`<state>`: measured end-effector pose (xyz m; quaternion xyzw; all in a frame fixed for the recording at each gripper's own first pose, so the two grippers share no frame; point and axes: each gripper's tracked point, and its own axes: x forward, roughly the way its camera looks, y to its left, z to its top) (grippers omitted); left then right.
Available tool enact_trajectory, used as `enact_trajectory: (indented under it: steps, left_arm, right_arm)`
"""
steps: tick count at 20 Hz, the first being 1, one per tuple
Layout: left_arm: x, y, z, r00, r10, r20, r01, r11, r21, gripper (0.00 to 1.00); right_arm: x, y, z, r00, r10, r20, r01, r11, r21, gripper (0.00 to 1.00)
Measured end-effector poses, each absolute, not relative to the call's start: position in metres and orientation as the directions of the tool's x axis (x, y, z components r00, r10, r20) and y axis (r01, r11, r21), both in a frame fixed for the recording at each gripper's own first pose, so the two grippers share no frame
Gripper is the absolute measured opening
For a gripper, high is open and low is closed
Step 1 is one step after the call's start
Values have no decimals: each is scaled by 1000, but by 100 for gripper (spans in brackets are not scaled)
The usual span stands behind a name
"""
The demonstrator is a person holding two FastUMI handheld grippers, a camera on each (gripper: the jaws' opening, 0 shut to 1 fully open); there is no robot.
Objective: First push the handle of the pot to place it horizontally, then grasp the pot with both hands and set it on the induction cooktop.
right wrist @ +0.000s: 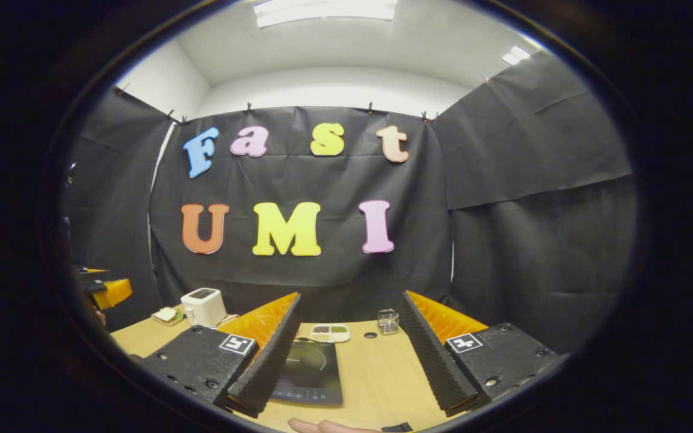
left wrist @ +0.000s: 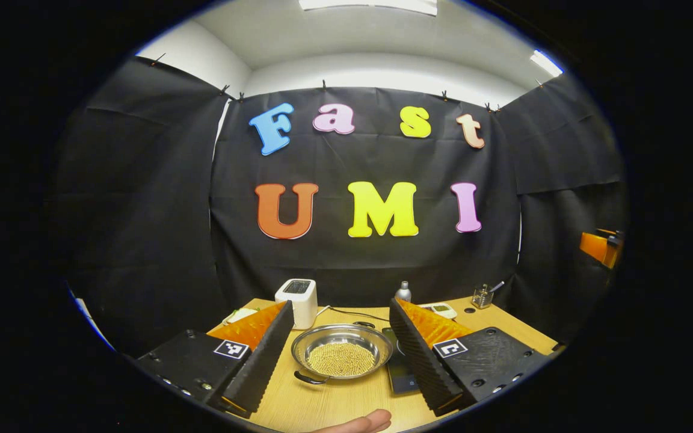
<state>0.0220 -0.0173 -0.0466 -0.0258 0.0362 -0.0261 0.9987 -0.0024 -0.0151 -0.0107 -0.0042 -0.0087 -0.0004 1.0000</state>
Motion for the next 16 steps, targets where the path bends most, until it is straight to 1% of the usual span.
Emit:
enact_trajectory:
  steps: [2,3,4,5,6,8,9,10,11,12,13,14,15,16]
  left_arm:
    - [29,-23,-60,992,-75,-104,69,996,-57,93]
    - [33,-26,-68,989,-87,-121,81,995,-58,88]
    - [37,-30,-75,985,-98,-143,91,994,-55,86]
    - [40,-31,-86,981,-103,-164,96,994,-48,76]
    - [47,-38,-93,975,-122,-187,118,992,-35,71]
    - [50,-44,-118,953,-151,-264,152,988,-18,53]
    - [51,-45,-133,939,-149,-310,152,988,-15,42]
    - [52,-50,-139,928,-169,-333,173,985,-18,28]
    - [54,-52,-147,920,-171,-352,177,984,-16,28]
    - [57,-53,-154,914,-174,-366,181,983,-14,22]
    - [60,-52,-161,911,-167,-378,175,984,-14,12]
    - [62,-53,-169,902,-170,-397,176,984,-22,4]
    - [64,-55,-175,896,-173,-409,176,984,-29,0]
    - [68,-55,-182,889,-171,-424,172,984,-36,0]
  right_arm:
    - [-1,-16,-13,1000,-2,15,2,1000,-8,100]
    - [0,-16,-14,1000,-2,12,2,1000,-7,100]
    - [0,-16,-16,1000,-1,11,1,1000,-5,100]
    - [0,-17,-16,1000,0,11,0,1000,-4,100]
    - [1,-18,-18,1000,-1,10,1,1000,-3,100]
    - [2,-19,-21,1000,-3,7,3,1000,-2,100]
    - [3,-20,-22,1000,-4,5,4,1000,1,100]
    - [3,-21,-23,1000,-4,3,4,1000,3,100]
    - [4,-21,-25,1000,-4,0,4,1000,3,100]
    - [5,-21,-28,1000,-4,-4,4,1000,2,100]
    - [6,-22,-30,1000,-5,-6,5,1000,1,100]
    - [7,-23,-32,1000,-7,-10,7,1000,0,96]
    - [7,-24,-34,1000,-7,-15,7,1000,-1,100]
    - [8,-25,-37,1000,-8,-18,8,1000,0,100]
